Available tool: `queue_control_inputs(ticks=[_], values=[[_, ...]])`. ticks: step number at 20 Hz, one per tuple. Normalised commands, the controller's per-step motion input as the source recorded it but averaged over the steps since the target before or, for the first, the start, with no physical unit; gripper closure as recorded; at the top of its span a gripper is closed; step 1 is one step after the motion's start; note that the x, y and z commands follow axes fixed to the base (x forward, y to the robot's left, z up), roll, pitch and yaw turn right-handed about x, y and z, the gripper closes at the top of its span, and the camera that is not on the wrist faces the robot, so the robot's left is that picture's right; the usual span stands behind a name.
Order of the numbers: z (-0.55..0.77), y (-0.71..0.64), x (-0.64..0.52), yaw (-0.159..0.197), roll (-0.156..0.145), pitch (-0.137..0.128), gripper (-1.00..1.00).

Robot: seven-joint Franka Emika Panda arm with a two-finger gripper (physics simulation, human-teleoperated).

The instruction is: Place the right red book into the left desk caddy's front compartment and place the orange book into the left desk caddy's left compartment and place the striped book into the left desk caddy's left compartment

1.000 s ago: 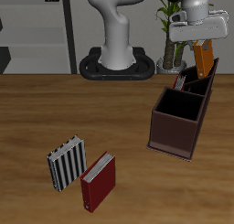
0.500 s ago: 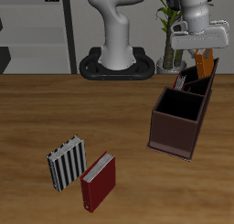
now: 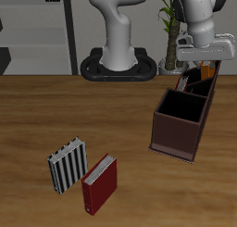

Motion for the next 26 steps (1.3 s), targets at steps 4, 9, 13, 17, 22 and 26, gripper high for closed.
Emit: queue_control_inputs(ticks=[4, 9, 13, 17, 22, 26], values=[[-0.19, 0.04, -0.02, 0.019, 0.021, 0.043, -1.0], [0.0, 0.08, -0.07, 0.025, 0.047, 0.021, -1.0], [0.05, 0.04, -0.05, 0.032, 0.02, 0.002, -1.0], [0.11, -0.05, -0.03, 0.001, -0.013, 0.0, -1.0], [0.27, -0.02, -0.07, 0.043, -0.004, -0.039, -1.0], [0.3, -0.21, 0.1, 0.018, -0.055, 0.002, -1.0]])
